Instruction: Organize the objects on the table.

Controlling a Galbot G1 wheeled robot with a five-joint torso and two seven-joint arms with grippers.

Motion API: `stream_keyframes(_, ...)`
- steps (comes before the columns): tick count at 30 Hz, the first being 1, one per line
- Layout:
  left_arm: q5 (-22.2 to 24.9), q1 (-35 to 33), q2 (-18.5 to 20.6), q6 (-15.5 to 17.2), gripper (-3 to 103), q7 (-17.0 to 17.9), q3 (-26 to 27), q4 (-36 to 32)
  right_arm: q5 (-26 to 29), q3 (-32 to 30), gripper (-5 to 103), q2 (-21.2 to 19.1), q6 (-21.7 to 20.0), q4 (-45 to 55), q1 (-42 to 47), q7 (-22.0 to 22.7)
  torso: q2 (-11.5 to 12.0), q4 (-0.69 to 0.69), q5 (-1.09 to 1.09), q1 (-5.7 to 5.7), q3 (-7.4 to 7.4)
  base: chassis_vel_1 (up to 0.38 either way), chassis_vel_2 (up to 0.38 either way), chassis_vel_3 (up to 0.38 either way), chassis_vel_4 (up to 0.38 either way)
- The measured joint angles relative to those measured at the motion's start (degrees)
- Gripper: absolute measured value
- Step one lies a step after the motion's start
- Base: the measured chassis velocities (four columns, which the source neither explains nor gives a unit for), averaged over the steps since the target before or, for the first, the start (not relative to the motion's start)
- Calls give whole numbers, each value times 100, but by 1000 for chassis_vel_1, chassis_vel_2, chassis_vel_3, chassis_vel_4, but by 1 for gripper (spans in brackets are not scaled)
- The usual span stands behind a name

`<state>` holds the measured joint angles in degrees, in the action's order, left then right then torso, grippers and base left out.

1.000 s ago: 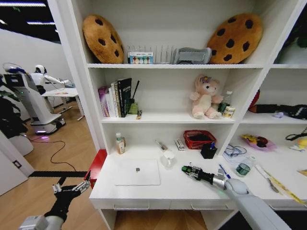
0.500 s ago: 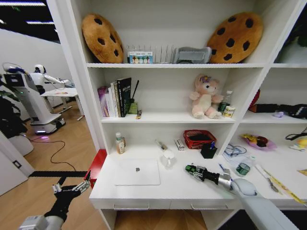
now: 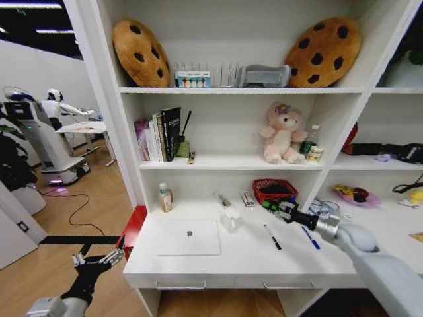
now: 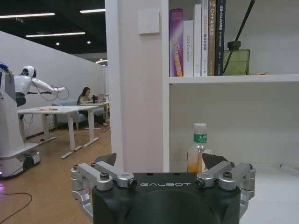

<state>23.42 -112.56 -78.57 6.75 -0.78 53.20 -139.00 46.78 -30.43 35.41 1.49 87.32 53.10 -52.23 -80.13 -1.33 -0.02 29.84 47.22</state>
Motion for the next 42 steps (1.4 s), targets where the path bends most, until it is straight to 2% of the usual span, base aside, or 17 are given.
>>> stream_keyframes(1,0,0,0,0,100,0,0,0,168,231,35,-70,-97,-67,-394,67,0,-2,3,0,0,0,0,0,0)
stream_keyframes(2,0,0,0,0,100,0,0,0,168,231,35,-70,-97,-67,-394,67,0,-2,3,0,0,0,0,0,0)
stream_keyframes(5,0,0,0,0,100,0,0,0,446,1088,35,-88,-290,-379,-1677,240,0,1,-2,0,0,0,0,0,0)
stream_keyframes(6,0,0,0,0,100,0,0,0,527,1519,35,11,-379,-566,-2193,314,0,1,2,0,0,0,0,0,0)
stream_keyframes(7,0,0,0,0,100,0,0,0,527,1519,35,11,-379,-566,-2193,314,0,1,2,0,0,0,0,0,0)
stream_keyframes(10,0,0,0,0,100,10,1,0,575,2393,35,322,-494,-1098,-3307,338,0,-1,4,0,1,0,0,0,0)
stream_keyframes(11,0,0,0,0,100,10,1,0,575,2393,35,322,-494,-1098,-3307,338,0,-1,4,0,1,0,0,0,0)
stream_keyframes(13,0,0,0,0,100,5,0,0,643,2984,35,594,-567,-1633,-4098,224,0,2,-3,0,0,0,0,0,0)
stream_keyframes(14,0,0,0,0,100,5,0,0,643,2984,35,594,-567,-1633,-4098,224,0,2,-3,0,0,0,0,0,0)
stream_keyframes(15,0,0,0,1,100,5,0,0,679,3246,35,728,-611,-1881,-4358,146,0,2,-3,0,0,0,0,0,0)
stream_keyframes(16,0,0,0,0,100,5,0,0,693,3529,35,903,-669,-2216,-4656,8,1,1,4,0,1,0,0,0,0)
stream_keyframes(21,0,0,0,1,100,4,0,1,460,4495,35,1551,-828,-3593,-5806,-628,1,2,3,0,1,0,0,0,0)
stream_keyframes(27,0,0,0,1,100,2,-1,1,121,4871,35,1960,-840,-4430,-6385,-886,1,0,1,0,1,0,0,0,0)
stream_keyframes(33,0,0,0,1,100,2,-1,0,-42,4961,35,1950,-938,-4360,-6363,-984,1,-2,1,0,0,0,0,0,0)
stream_keyframes(42,0,0,0,0,100,2,0,0,-130,4923,35,1914,-874,-4161,-5959,-876,1,0,3,-1,0,0,0,0,0)
